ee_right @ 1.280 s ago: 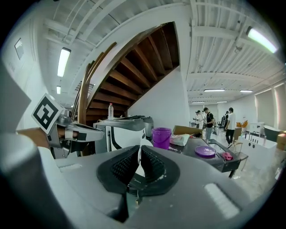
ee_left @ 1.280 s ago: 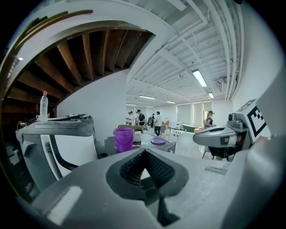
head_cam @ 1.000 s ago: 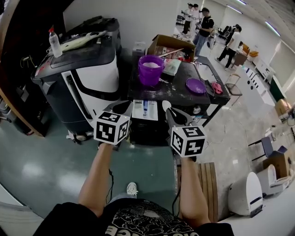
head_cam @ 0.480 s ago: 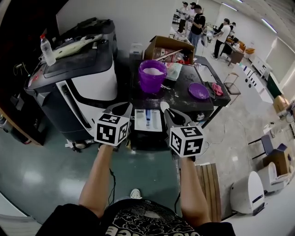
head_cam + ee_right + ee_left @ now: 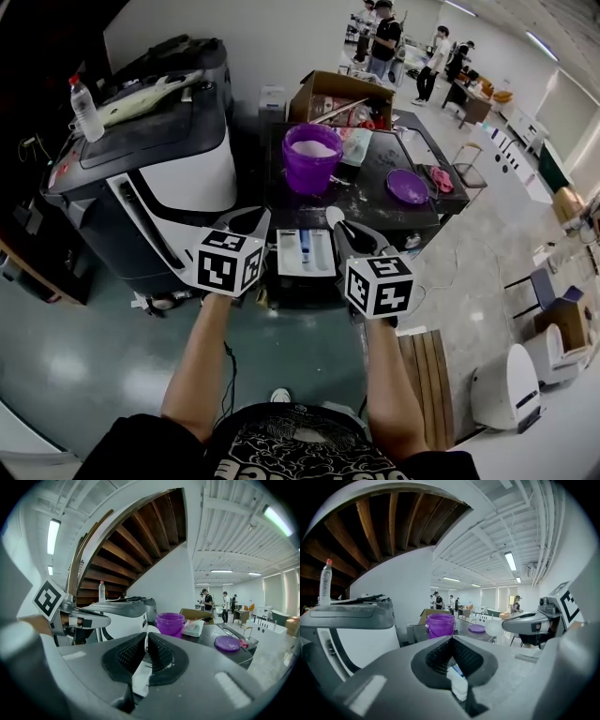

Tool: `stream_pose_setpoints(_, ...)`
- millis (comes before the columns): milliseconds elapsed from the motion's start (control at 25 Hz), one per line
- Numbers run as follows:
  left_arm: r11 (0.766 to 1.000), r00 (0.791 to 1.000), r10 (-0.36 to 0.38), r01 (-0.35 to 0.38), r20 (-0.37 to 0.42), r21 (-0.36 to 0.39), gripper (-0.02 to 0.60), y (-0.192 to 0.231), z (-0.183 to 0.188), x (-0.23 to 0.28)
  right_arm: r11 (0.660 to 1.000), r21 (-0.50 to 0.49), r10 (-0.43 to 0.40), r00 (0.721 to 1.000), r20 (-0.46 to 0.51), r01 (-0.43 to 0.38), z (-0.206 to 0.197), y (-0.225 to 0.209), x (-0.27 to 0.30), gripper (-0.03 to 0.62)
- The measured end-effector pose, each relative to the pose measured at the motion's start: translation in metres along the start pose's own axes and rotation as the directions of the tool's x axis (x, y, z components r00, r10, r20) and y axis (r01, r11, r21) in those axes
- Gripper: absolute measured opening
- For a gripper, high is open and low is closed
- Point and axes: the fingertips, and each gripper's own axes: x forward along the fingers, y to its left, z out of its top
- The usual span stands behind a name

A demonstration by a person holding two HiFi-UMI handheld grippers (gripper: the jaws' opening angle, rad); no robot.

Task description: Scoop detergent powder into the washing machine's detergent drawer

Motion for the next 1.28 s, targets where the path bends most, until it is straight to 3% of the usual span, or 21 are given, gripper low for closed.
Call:
stream_pose_setpoints(720,1.000,1.000,0.008,-0.008,0.005,0.016,0.000,0.024,0.009,0.026,1.000,-0.020,0.014,1.000,0.027,-0.014,0.018,-0.012,0.035,0.037)
stream_pose_setpoints(1280,0.999,0.999,0.044,-0.044,-0.013,0.011,0.000,0.046,0.022,0.095,0.993,-0.076,0.090,0.996,0.008,-0.089,0.037,-0.055,0.101,0.037)
